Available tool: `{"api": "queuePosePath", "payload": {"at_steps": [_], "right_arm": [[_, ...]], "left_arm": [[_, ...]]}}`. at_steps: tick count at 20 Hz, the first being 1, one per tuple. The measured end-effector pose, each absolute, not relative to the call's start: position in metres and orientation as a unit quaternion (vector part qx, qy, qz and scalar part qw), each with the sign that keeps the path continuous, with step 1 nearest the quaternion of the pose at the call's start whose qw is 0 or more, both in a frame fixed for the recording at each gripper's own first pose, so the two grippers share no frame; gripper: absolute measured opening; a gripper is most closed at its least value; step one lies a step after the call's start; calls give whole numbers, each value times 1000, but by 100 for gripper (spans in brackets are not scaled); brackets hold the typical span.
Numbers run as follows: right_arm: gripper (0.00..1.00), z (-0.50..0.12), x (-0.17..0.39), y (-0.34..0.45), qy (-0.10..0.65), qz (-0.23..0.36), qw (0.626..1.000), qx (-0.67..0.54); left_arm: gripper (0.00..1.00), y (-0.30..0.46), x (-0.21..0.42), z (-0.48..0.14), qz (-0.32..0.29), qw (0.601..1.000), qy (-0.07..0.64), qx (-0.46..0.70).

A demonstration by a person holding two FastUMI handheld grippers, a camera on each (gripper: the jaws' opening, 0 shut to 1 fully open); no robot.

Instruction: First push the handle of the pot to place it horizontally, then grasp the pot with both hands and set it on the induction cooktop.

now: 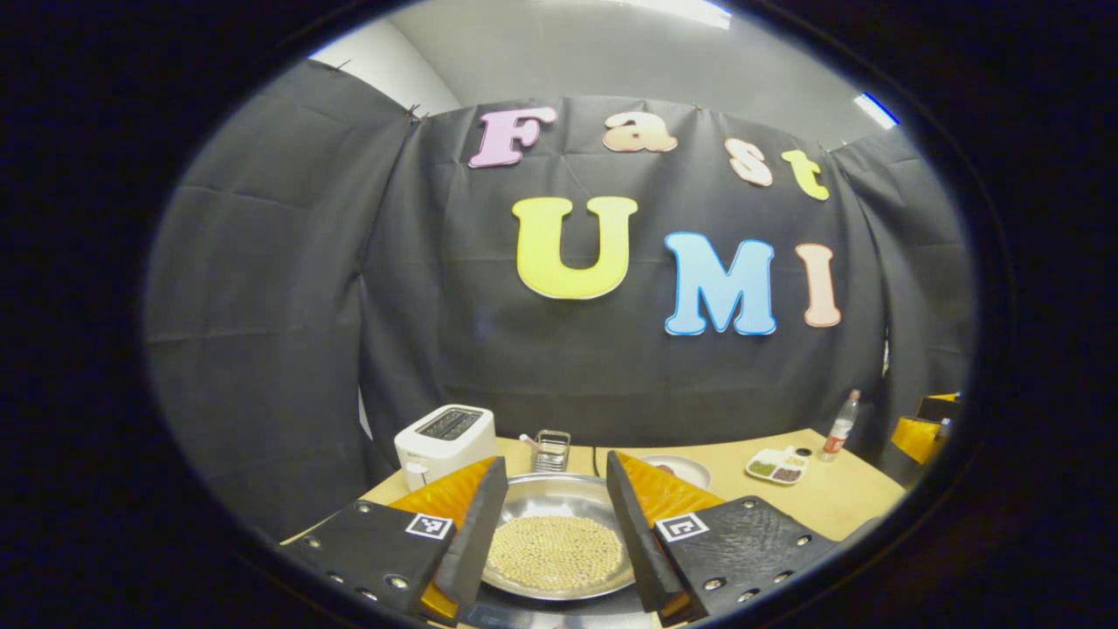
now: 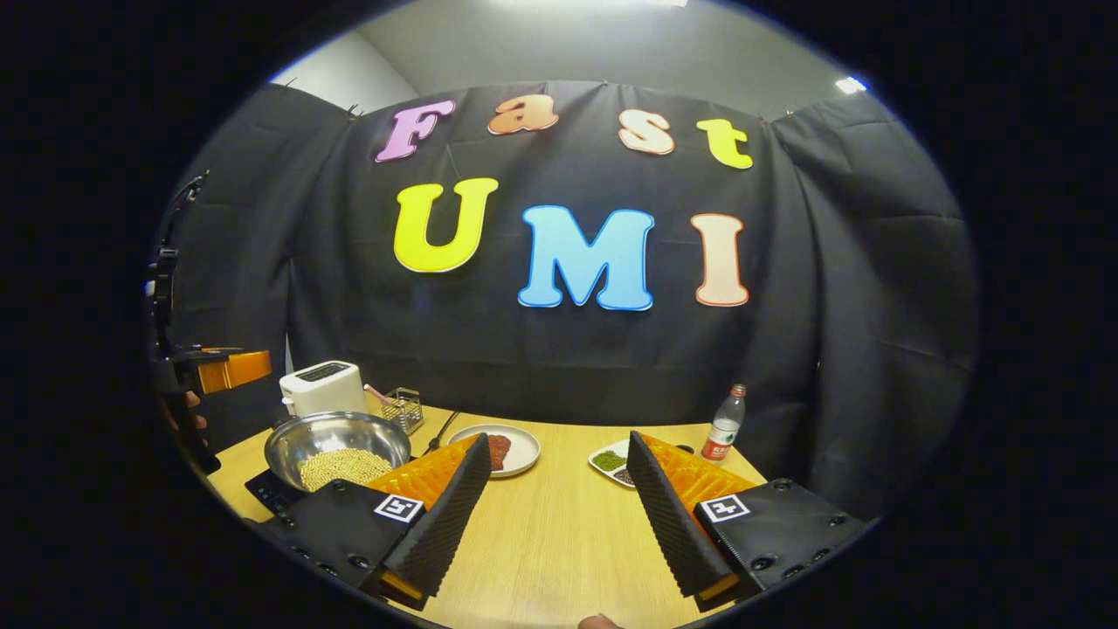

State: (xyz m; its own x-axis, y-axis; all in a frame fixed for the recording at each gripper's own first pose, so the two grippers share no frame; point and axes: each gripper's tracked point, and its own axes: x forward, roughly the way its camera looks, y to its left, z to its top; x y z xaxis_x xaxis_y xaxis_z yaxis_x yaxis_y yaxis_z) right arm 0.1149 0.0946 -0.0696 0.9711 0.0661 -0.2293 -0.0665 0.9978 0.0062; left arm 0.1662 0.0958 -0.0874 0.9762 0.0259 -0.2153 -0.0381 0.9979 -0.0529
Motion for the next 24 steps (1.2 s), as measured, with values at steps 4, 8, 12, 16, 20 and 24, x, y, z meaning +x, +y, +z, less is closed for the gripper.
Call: {"api": "queuePosePath", "payload": {"at_steps": [4, 8, 12, 16, 20, 24], "right_arm": [[99, -46, 77, 55, 88, 24, 996, -13], [96, -28, 42, 27, 75, 21, 997, 2], [99, -14, 7, -3, 62, 16, 998, 3], [99, -6, -22, -20, 52, 15, 998, 13], [99, 5, -44, -30, 43, 3, 999, 20], [99, 14, -60, -33, 35, -10, 999, 24]], "left_arm": [[65, 73, 128, -53, 15, 996, 82, -16], [65, 54, 90, -14, 15, 998, 54, -5], [65, 33, 52, 16, 16, 999, 32, 2], [69, 12, 13, 36, 9, 1000, 18, 4], [69, 1, -17, 50, 1, 1000, 11, 3], [69, -3, -38, 53, -4, 1000, 8, 12]]}}
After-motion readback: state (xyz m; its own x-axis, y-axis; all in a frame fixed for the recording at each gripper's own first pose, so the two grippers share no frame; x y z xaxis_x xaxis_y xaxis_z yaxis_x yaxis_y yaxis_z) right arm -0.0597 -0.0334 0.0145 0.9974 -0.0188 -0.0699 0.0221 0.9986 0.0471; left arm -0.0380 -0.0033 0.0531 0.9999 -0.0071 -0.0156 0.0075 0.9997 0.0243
